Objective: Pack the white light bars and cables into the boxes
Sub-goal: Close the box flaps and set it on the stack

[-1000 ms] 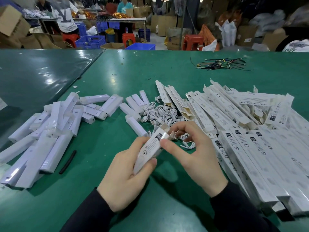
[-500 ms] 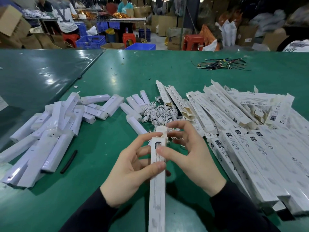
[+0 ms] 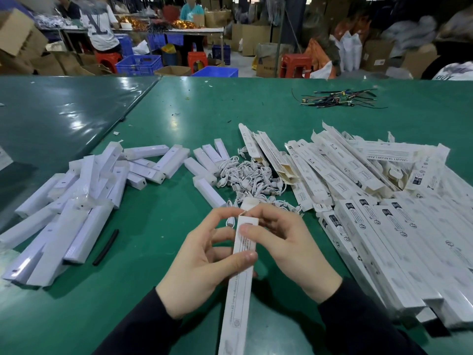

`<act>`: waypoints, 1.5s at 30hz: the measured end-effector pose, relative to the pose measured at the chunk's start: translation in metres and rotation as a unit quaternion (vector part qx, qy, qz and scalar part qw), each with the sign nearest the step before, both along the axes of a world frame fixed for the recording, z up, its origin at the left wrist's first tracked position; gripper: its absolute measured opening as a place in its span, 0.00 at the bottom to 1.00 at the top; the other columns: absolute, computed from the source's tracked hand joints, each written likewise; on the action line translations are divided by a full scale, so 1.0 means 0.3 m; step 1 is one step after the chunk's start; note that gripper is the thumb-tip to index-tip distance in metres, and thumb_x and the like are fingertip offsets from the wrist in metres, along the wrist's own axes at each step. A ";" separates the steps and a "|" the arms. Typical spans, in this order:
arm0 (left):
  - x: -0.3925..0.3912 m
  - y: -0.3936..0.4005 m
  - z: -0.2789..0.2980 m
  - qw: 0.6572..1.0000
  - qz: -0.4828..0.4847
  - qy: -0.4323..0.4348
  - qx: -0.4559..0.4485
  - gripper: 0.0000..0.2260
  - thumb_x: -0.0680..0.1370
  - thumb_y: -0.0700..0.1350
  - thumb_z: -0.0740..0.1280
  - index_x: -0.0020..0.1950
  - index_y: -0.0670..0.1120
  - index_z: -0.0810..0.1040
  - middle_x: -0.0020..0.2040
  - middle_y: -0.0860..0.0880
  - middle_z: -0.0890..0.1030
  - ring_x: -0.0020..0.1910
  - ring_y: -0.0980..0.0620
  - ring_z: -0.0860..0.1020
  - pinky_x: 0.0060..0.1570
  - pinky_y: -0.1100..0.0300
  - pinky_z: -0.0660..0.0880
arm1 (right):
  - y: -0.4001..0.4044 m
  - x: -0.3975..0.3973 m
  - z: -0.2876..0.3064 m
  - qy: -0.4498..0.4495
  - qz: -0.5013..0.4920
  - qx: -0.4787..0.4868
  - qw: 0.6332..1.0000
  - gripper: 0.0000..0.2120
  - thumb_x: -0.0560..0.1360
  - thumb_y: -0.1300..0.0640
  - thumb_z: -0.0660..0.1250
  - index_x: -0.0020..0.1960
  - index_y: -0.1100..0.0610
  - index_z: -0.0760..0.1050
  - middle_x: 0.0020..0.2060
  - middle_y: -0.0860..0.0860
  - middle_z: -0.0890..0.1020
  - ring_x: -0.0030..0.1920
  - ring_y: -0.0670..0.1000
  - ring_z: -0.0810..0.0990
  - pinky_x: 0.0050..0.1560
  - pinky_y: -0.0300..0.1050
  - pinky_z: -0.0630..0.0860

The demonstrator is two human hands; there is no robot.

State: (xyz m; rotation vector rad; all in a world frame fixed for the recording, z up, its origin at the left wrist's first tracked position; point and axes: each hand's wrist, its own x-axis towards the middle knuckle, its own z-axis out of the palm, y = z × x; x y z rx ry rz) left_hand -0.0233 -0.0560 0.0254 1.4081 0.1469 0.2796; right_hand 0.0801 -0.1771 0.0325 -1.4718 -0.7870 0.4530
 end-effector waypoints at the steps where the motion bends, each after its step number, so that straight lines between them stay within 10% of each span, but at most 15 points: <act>1: 0.001 0.001 -0.002 1.000 -0.002 0.005 -0.002 0.23 0.69 0.35 0.72 0.63 0.44 0.72 0.49 0.31 0.79 0.35 0.41 0.81 0.37 0.54 0.80 | -0.001 -0.002 0.002 0.002 -0.014 0.009 1.000 0.06 0.70 0.56 0.69 0.40 0.59 0.80 0.34 0.49 0.80 0.37 0.46 0.78 0.42 0.37 0.74; 13: -0.005 0.012 -0.004 0.999 -0.028 0.013 0.024 0.18 0.68 0.37 0.75 0.52 0.50 0.72 0.40 0.46 0.79 0.29 0.52 0.77 0.32 0.59 0.75 | -0.002 0.000 0.025 0.213 -0.049 0.001 0.976 0.10 0.76 0.63 0.68 0.41 0.55 0.85 0.37 0.53 0.86 0.35 0.46 0.82 0.34 0.35 0.77; 18: -0.010 0.010 0.004 0.999 -0.042 0.006 0.015 0.19 0.65 0.41 0.76 0.50 0.52 0.72 0.40 0.49 0.80 0.29 0.52 0.77 0.31 0.59 0.75 | -0.008 0.001 0.035 0.222 -0.011 0.025 0.975 0.09 0.71 0.49 0.73 0.43 0.54 0.86 0.38 0.54 0.85 0.38 0.52 0.79 0.39 0.40 0.79; 25: -0.020 0.007 0.013 0.999 -0.037 -0.023 0.013 0.22 0.66 0.40 0.76 0.55 0.54 0.73 0.48 0.35 0.80 0.33 0.47 0.78 0.32 0.55 0.76 | -0.013 0.008 0.040 0.321 0.068 0.018 0.944 0.11 0.70 0.50 0.74 0.50 0.52 0.85 0.42 0.51 0.84 0.39 0.48 0.80 0.42 0.40 0.76; 37: -0.020 -0.007 -0.002 0.996 -0.025 0.006 0.080 0.22 0.64 0.46 0.77 0.56 0.53 0.80 0.49 0.43 0.82 0.35 0.51 0.80 0.33 0.57 0.76 | -0.019 0.024 0.035 0.331 0.069 -0.007 0.941 0.14 0.60 0.63 0.73 0.44 0.51 0.86 0.37 0.51 0.84 0.35 0.48 0.80 0.38 0.39 0.78; 45: -0.020 0.002 0.006 0.996 -0.014 0.005 0.092 0.15 0.65 0.46 0.77 0.49 0.50 0.79 0.48 0.41 0.81 0.34 0.46 0.80 0.35 0.46 0.78 | -0.010 0.014 0.035 0.319 0.047 -0.020 0.946 0.18 0.68 0.49 0.71 0.51 0.61 0.84 0.42 0.54 0.84 0.40 0.50 0.79 0.42 0.40 0.75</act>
